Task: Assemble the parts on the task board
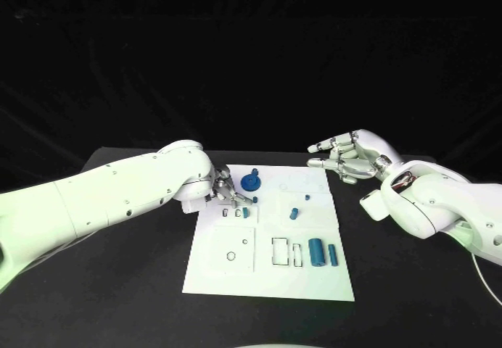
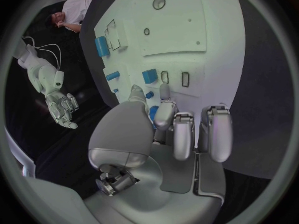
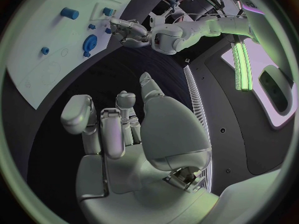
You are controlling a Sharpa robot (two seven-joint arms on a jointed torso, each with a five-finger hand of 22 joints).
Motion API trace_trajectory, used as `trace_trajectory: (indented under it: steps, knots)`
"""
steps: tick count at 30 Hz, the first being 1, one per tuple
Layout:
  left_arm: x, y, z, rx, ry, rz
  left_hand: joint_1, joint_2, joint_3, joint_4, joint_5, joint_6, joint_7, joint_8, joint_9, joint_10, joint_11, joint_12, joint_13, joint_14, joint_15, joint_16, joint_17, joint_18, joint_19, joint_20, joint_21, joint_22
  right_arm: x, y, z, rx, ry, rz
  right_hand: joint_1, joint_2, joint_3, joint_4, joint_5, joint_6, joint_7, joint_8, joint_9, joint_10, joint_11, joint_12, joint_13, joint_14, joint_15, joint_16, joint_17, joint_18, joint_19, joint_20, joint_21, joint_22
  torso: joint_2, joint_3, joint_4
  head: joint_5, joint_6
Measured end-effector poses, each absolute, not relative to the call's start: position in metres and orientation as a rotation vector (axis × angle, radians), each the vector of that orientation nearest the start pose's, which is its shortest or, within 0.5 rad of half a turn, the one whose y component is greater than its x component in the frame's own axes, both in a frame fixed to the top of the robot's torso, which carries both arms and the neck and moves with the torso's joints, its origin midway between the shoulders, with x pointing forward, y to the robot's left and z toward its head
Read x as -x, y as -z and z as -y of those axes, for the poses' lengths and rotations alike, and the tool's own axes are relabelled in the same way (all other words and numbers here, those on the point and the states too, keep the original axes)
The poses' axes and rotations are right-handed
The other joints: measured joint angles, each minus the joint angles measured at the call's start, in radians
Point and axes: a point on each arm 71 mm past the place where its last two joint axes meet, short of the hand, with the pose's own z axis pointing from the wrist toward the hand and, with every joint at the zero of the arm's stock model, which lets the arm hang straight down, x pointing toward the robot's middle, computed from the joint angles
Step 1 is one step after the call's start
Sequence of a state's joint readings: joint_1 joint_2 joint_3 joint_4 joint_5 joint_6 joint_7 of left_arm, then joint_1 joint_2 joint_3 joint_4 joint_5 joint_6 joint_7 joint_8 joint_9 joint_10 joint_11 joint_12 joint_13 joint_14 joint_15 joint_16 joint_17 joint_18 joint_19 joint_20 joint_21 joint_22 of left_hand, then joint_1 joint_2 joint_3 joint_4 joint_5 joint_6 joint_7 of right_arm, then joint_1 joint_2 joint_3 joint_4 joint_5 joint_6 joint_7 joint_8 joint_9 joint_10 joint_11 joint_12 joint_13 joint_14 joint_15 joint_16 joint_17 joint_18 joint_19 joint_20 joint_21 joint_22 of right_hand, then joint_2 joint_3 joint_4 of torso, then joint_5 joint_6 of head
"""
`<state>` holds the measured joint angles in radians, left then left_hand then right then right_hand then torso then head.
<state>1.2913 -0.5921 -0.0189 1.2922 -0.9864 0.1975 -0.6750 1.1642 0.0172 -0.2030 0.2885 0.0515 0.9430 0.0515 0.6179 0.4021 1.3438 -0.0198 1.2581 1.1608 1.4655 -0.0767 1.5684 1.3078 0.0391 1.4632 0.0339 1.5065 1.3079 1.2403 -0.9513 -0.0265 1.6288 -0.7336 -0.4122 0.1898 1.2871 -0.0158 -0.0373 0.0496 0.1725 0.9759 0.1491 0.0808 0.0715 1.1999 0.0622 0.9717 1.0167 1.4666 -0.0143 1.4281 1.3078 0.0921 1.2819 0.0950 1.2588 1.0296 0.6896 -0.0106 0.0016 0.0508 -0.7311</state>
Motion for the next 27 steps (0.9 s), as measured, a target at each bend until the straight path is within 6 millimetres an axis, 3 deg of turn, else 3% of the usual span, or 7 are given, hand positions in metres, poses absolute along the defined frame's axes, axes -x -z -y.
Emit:
trace_trajectory:
  steps: [27]
  knots:
    - [-0.525,0.199,-0.139,0.188,0.326,-2.414,0.016,0.026,-0.009,-0.002,0.000,-0.007,0.000,0.019,0.024,0.003,-0.003,0.000,0.007,0.000,0.000,0.000,0.000,0.000,0.004,-0.004,0.000,0.000,-0.476,0.146,0.223,-0.419,-1.140,-1.555,0.026,0.012,-0.016,-0.016,0.000,-0.003,0.003,0.000,0.000,-0.003,0.004,0.000,-0.003,0.000,0.000,-0.008,0.000,0.000,0.000,0.000,-0.009,-0.008,0.001,0.0007,0.0015,-0.002,-0.009]
